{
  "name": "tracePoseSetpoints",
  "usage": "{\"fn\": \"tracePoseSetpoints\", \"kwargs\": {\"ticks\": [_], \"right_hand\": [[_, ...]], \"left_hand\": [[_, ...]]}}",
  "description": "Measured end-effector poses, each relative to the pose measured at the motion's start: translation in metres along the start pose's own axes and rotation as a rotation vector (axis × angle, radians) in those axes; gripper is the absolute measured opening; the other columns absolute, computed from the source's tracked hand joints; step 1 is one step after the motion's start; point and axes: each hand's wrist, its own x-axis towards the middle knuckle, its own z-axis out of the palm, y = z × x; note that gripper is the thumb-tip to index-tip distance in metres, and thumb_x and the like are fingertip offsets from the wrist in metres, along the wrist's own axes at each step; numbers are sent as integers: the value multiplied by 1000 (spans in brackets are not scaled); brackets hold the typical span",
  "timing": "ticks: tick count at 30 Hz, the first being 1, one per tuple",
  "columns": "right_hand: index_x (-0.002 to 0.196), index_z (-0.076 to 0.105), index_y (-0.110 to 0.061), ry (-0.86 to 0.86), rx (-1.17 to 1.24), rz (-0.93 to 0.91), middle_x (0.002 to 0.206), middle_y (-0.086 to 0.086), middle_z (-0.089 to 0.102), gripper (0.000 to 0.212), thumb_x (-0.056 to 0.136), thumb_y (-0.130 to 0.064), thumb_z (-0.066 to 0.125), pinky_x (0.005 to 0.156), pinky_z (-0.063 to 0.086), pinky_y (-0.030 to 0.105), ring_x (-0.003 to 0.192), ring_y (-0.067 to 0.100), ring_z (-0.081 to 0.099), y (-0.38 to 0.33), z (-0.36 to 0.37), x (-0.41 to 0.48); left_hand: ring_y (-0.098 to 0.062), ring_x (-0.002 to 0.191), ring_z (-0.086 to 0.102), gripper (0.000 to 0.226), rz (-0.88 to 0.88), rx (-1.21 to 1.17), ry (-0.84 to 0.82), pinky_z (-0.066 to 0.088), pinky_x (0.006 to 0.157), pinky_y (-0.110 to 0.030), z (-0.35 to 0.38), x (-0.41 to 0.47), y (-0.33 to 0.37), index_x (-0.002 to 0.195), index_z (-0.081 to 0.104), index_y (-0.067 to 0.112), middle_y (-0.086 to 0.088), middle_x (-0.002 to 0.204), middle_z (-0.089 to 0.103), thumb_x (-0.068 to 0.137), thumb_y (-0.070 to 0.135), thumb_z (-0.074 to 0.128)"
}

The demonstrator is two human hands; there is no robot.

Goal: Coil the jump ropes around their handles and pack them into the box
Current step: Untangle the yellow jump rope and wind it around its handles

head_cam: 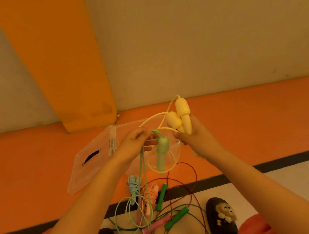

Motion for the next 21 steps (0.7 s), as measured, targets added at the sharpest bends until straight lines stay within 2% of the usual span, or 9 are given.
{"fn": "tracePoseSetpoints", "kwargs": {"ticks": [3, 4, 6, 8, 11, 14, 16, 18, 21], "right_hand": [[92, 54, -14, -40, 36, -6, 76, -2, 56, 23, 79, 1, 66, 51, 40, 14, 56, -6, 50, -1, 0, 0], [92, 56, -6, -29, 28, -4, 75, 0, 57, 19, 77, -6, 66, 51, 40, 16, 58, -4, 50, -1, 0, 0], [91, 55, -1, 1, 18, 25, 74, 4, 56, 24, 73, -13, 63, 52, 41, 24, 59, 4, 50, 3, 0, 1], [103, 53, -2, 55, 31, 109, 82, 11, 56, 29, 77, -4, 66, 54, 42, 30, 62, 12, 51, 8, 0, 1], [115, 50, -4, 65, 37, 154, 84, 10, 55, 37, 81, 5, 63, 52, 42, 29, 63, 14, 51, 12, 1, 1], [111, 52, -9, 43, 86, 184, 79, 6, 54, 33, 82, 3, 63, 50, 42, 25, 59, 11, 50, 13, 3, 0], [114, 54, -6, 24, 151, 207, 76, 6, 53, 35, 82, 3, 64, 47, 41, 22, 54, 7, 49, 14, 5, -1], [114, 55, -6, 17, 206, 218, 70, 2, 52, 37, 80, 2, 68, 43, 39, 21, 48, 3, 47, 12, 8, -1], [99, 56, -17, 1, 220, 192, 66, -9, 53, 31, 78, -5, 75, 44, 38, 16, 49, -3, 48, 7, 11, -2]], "left_hand": [[-14, 84, 70, 26, -12, -97, -2, 52, 73, -30, -3, 1, 7, 80, 51, 15, 0, 93, 72, 103, 20, 40], [-15, 87, 69, 28, -14, -121, -1, 51, 76, -33, -5, 2, 8, 76, 49, 17, -1, 94, 72, 102, 22, 40], [-18, 89, 69, 32, -52, -203, -22, 51, 75, -34, -8, 2, 11, 72, 45, 19, -4, 96, 73, 102, 28, 40], [-19, 85, 70, 36, -88, -235, -30, 53, 69, -32, -11, 0, 13, 69, 40, 19, -3, 93, 74, 103, 31, 36], [-22, 84, 70, 41, -117, -320, -14, 54, 73, -42, -11, -4, 15, 65, 37, 18, -1, 75, 73, 103, 34, 33], [-19, 79, 70, 33, -51, -244, -51, 57, 67, -39, -9, -11, 19, 73, 58, 14, -4, 79, 73, 91, 40, 49], [-17, 78, 69, 20, 7, -173, -86, 58, 63, -34, -9, -14, 19, 82, 63, 11, -4, 81, 72, 80, 31, 62], [-16, 77, 68, 11, 41, -159, -86, 59, 63, -32, -8, -16, 18, 75, 58, 12, -3, 76, 70, 76, 18, 68], [-11, 71, 67, 18, 54, -196, -143, 58, 64, -30, -9, -17, 16, 71, 49, 11, 2, 67, 67, 76, 6, 66]]}}
